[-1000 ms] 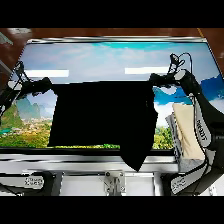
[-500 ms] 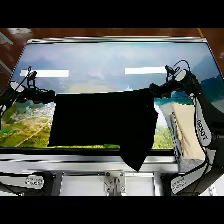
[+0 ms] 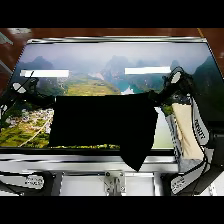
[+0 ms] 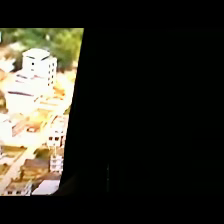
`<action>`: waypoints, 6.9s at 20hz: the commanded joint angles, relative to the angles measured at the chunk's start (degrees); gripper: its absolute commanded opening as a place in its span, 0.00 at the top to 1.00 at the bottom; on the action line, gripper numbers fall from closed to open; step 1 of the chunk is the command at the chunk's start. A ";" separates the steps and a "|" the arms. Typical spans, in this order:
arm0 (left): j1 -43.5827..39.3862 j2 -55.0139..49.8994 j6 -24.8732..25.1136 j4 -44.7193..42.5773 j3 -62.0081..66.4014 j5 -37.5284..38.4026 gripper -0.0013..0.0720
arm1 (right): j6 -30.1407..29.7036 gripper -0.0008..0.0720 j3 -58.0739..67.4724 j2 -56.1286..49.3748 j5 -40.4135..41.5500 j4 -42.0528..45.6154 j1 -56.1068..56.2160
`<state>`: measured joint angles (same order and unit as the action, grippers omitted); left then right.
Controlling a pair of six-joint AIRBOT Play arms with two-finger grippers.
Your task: Fold the shirts.
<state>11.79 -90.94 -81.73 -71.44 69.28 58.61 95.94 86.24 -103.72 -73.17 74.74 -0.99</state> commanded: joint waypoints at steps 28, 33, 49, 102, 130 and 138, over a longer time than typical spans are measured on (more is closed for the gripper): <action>25.44 11.98 19.54 10.23 -30.16 15.87 0.16 | -9.90 0.19 -29.53 25.20 3.45 -8.66 -9.90; 19.76 8.94 19.54 16.06 -30.16 12.70 0.18 | -10.14 0.19 -29.53 25.20 3.21 -8.68 -9.90; 15.02 6.03 22.14 17.51 -30.01 17.49 0.92 | -11.98 0.19 -46.86 33.81 -1.09 -13.38 -9.86; 4.83 -3.37 14.12 25.62 -0.44 -2.14 0.92 | -16.76 0.90 -6.84 2.19 28.00 -31.10 -4.28; 1.57 -1.57 10.05 25.64 17.66 17.07 0.16 | -16.70 0.28 -6.80 -3.58 6.40 -23.17 -7.76; -6.69 -2.34 10.03 25.66 17.44 15.06 0.90 | -17.59 0.90 -6.67 4.39 1.29 -24.96 -10.03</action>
<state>8.69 -92.84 -71.79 -45.80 86.85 74.76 78.61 79.50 -103.18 -69.25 50.46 -10.28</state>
